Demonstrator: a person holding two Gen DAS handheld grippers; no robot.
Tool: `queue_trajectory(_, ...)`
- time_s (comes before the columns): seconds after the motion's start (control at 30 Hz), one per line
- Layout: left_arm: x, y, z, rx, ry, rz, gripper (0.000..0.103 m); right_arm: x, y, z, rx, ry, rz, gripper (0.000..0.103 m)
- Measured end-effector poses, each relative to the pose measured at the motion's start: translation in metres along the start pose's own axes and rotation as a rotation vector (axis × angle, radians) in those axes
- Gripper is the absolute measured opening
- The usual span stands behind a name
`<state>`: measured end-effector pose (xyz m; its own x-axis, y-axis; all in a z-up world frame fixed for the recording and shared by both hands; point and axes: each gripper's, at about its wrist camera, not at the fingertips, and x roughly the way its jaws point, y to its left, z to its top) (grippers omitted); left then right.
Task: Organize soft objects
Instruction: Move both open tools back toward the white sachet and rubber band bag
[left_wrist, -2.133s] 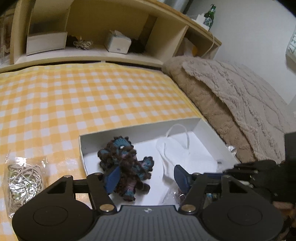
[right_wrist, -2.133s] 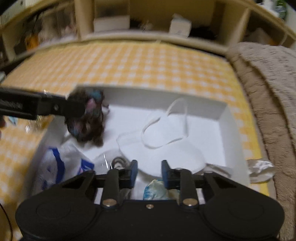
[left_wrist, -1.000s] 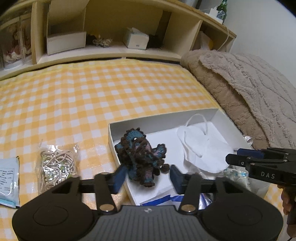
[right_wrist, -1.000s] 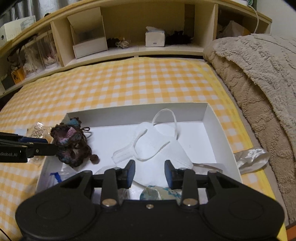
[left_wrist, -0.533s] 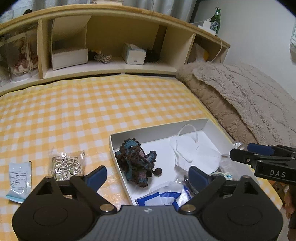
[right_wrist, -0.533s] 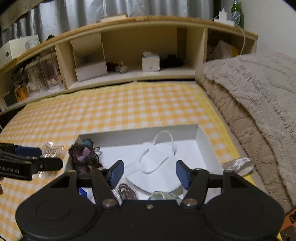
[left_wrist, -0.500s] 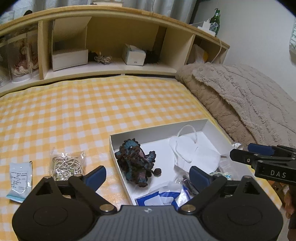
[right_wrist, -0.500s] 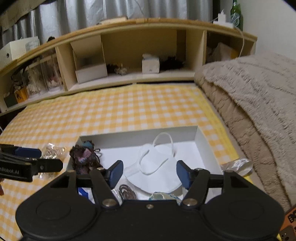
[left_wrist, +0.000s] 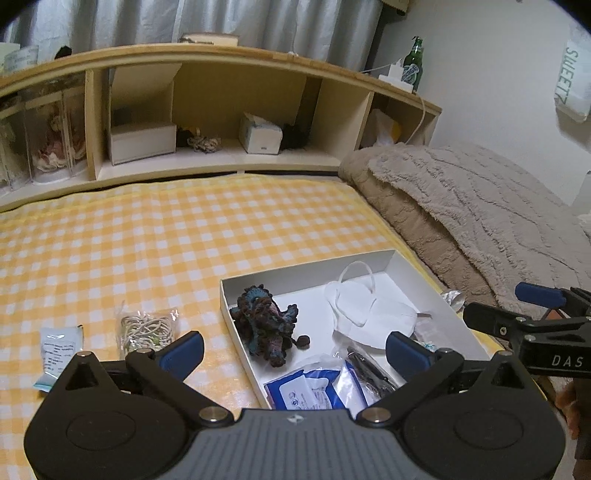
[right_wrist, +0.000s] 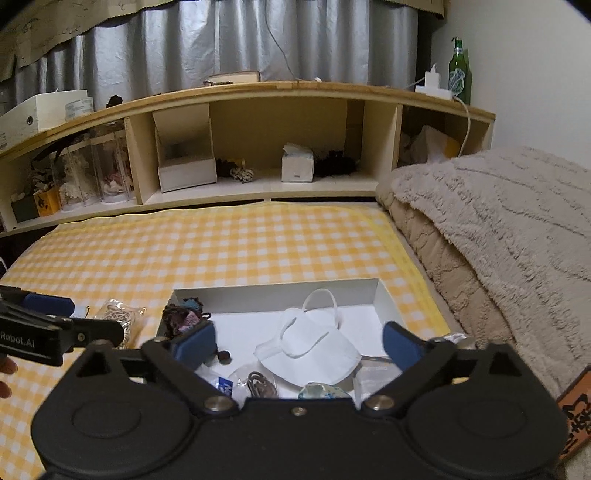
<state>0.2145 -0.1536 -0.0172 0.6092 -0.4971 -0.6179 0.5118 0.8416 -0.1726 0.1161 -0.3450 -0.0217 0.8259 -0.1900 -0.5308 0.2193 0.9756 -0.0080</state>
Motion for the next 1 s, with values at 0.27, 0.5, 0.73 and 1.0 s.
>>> queue_trajectory(0.27,-0.024,0.007,-0.008,0.029,-0.046,0.026,0.103,-0.021,0.011,-0.002,0.015,-0.035,0.005,0.103)
queue_trajectory(0.5,-0.045,0.042,-0.009,-0.003,-0.082,0.074,0.103,-0.020,0.032,-0.003,0.006,-0.038,0.034,0.103)
queue_trajectory(0.73,-0.058,0.092,-0.016,-0.053,-0.089,0.142,0.103,-0.006,0.059,-0.008,0.015,-0.043,0.072,0.103)
queue_trajectory(1.0,-0.057,0.156,-0.022,-0.155,-0.096,0.225,0.103,0.017,0.087,-0.011,0.076,-0.059,0.142,0.103)
